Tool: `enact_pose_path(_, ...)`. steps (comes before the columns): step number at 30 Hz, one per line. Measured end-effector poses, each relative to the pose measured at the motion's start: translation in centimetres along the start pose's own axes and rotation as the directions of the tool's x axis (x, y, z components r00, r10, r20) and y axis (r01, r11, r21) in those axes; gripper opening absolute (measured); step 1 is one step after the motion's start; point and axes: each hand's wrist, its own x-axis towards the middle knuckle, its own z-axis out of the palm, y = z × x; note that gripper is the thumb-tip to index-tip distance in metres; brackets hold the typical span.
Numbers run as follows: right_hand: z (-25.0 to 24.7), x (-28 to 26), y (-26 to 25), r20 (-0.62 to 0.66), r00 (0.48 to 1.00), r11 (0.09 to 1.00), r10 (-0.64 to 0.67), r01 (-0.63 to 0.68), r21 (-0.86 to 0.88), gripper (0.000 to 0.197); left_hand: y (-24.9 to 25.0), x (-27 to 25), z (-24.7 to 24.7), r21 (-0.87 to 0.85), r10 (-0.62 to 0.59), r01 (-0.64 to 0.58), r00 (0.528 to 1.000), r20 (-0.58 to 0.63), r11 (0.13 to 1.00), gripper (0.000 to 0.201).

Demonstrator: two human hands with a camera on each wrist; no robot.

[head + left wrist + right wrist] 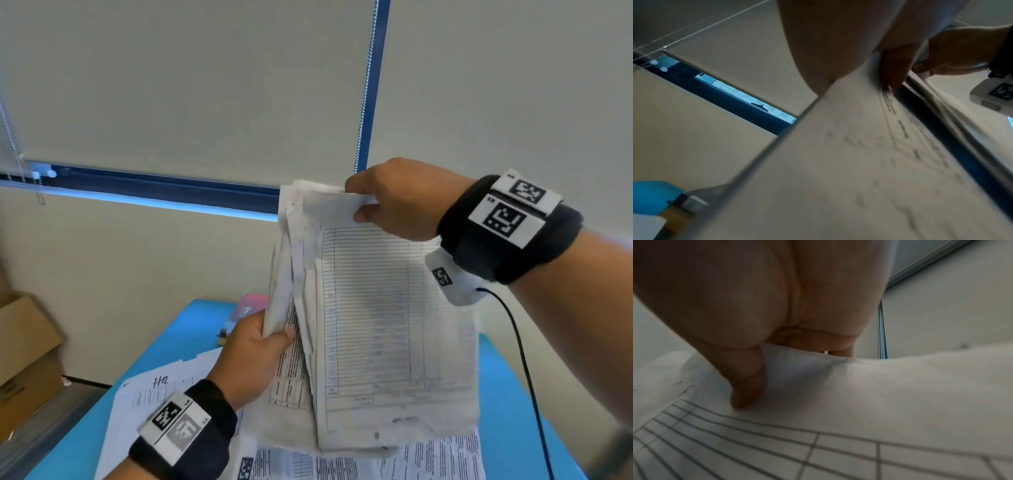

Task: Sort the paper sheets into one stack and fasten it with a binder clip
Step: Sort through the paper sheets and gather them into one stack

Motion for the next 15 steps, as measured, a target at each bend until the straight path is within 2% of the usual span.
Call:
enact_pose_path(3,1.1,-0.5,-0.2,0.023,0.999,1.0,0.029,-0.029,0.001,0.007,-0.5,-0.8,0.0,-0.22,-0.026,0.037,0.998,0.053,0.975,0.013)
enact_pose_path(4,1.5,-0.6,-0.3,0.028,0.999,0.999,0.037,-0.037,0.014,0.006,-0.8,-1.1,0.0,-0.241,-0.011,0.026,0.998,0.065,0.97,0.017)
enact_pose_path(6,2.3,-1.0,-0.5,0.011,0.999,0.998,0.044,-0.045,0.036,0.006,-1.6,-1.6,0.3,-0.147,0.011,-0.002,0.998,0.064,0.989,0.029)
enact_pose_path(8,3.2,-1.4,-0.8,-0.025,0.999,0.999,0.031,-0.03,0.037,0.009,-2.4,-2.0,0.7,-0.04,0.012,-0.012,1.0,0.008,0.999,0.027)
enact_pose_path(12,5.2,-2.1,-0.9,-0.143,0.989,0.996,0.034,-0.022,0.081,0.015,-3.7,-2.4,0.6,0.021,-0.026,0.028,0.996,-0.082,0.999,0.018)
enact_pose_path(14,7.0,-2.8,0.0,-0.292,0.943,0.973,0.157,-0.097,0.209,0.033,-4.2,-2.5,0.1,-0.006,-0.056,0.056,0.993,-0.108,0.998,0.015)
enact_pose_path(15,8.0,-3.5,0.4,-0.373,0.89,0.934,0.264,-0.139,0.329,0.045,-4.4,-2.6,-0.3,-0.033,-0.069,0.065,0.99,-0.123,0.997,0.014)
